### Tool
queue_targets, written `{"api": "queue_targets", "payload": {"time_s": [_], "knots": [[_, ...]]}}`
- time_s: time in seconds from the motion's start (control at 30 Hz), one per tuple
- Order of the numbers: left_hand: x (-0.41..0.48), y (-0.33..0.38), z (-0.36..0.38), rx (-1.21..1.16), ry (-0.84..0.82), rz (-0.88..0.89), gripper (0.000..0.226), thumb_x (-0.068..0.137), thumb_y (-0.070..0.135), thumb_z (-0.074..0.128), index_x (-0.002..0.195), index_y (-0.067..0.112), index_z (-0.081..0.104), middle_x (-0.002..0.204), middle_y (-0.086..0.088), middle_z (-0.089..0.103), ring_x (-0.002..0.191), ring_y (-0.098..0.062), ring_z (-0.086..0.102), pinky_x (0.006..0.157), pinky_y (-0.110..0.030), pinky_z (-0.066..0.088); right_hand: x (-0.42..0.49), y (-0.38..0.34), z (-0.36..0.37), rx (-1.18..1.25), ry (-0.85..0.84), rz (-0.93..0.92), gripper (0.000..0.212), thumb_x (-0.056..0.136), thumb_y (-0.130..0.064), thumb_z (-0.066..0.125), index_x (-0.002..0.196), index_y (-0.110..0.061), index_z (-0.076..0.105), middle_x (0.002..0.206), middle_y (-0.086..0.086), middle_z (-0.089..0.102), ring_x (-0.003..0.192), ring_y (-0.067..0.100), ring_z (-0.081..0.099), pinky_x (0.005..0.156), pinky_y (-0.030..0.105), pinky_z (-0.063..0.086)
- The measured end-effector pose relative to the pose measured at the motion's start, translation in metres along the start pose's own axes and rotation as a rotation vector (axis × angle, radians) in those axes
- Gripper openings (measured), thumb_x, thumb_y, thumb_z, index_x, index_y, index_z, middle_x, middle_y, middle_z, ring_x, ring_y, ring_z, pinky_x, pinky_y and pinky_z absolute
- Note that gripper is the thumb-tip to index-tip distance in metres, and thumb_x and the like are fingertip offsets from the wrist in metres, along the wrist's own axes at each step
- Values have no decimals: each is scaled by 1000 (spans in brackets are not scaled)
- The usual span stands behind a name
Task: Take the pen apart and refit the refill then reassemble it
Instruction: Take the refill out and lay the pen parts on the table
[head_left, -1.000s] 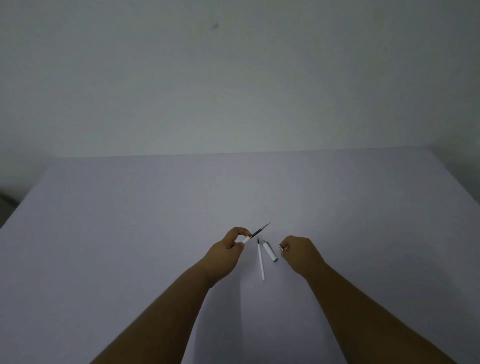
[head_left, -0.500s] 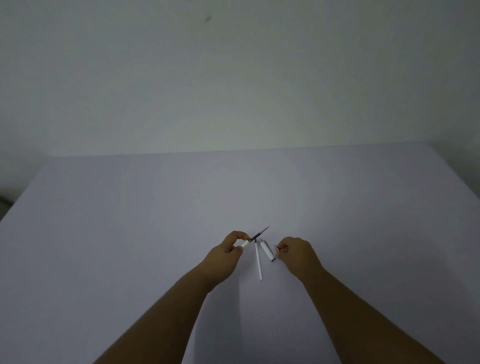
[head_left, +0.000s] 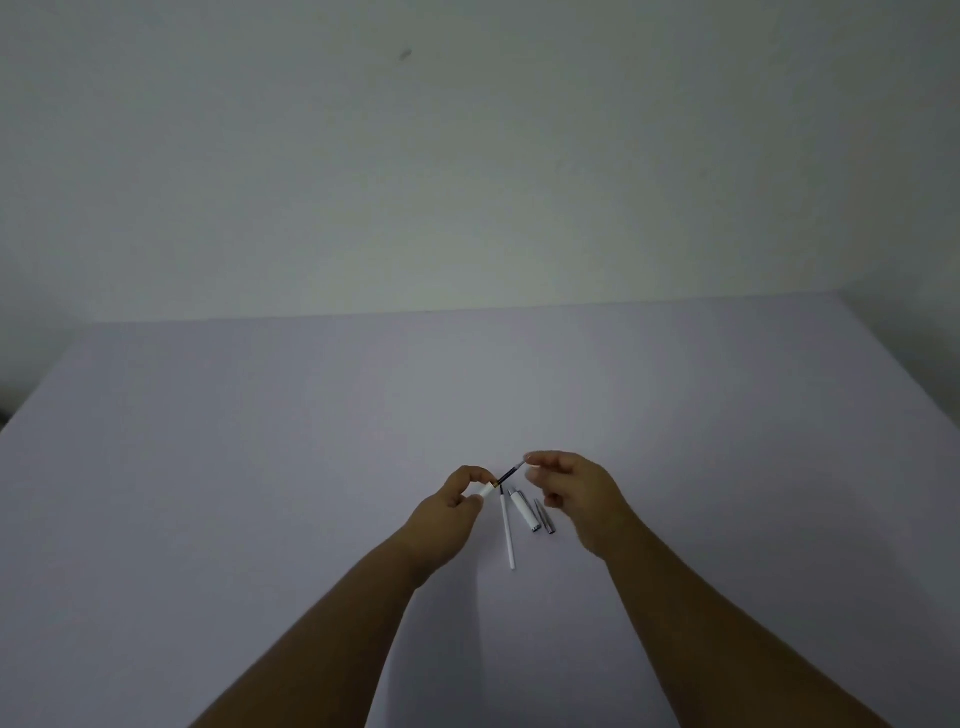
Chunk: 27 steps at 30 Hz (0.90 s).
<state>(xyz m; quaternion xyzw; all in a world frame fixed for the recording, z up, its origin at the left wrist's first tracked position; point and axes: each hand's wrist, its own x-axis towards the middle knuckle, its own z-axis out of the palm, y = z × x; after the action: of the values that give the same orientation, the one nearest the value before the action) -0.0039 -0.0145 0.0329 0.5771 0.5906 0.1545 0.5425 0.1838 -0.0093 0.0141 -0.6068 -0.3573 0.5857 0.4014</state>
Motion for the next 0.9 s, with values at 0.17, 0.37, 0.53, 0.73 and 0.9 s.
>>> {"api": "queue_targets", "payload": {"time_s": [0.17, 0.37, 0.53, 0.73, 0.9], "knots": [[6, 8, 7, 2, 5, 7, 35, 96, 25, 31, 83, 54, 47, 75, -2, 47, 58, -13, 39, 55, -22, 37, -2, -12, 12, 129, -143, 42, 14, 86, -7, 61, 81, -15, 71, 68, 1, 58, 58, 11, 48, 61, 23, 44], [8, 3, 8, -16, 24, -5, 26, 96, 26, 33, 95, 45, 51, 73, 0, 46, 56, -12, 37, 51, -21, 35, 17, -19, -11, 429, 213, 87, 20, 91, -8, 56, 71, -10, 60, 63, 4, 63, 46, 7, 53, 44, 18, 51], [10, -6, 11, 16, 70, -47, 25, 96, 29, 37, 109, 22, 58, 81, 2, 54, 67, -12, 46, 64, -25, 40, 22, 3, -26, -558, 201, 82, 23, 84, -16, 65, 63, -8, 61, 69, 15, 62, 62, 23, 56, 70, 39, 52], [10, -11, 13, 55, 87, -21, 23, 96, 33, 42, 104, 23, 62, 94, -1, 59, 85, -18, 54, 77, -30, 44, 23, 22, -16, -815, 192, 94, 21, 81, -24, 68, 64, -15, 60, 76, 9, 64, 72, 17, 55, 69, 23, 42], [11, -18, 11, 68, 87, -22, 19, 93, 34, 49, 102, 26, 62, 102, 0, 62, 91, -16, 54, 77, -26, 41, 23, 28, -16, -777, 236, 86, 19, 80, -25, 70, 77, -6, 68, 74, 7, 62, 71, 17, 56, 67, 24, 42]]}}
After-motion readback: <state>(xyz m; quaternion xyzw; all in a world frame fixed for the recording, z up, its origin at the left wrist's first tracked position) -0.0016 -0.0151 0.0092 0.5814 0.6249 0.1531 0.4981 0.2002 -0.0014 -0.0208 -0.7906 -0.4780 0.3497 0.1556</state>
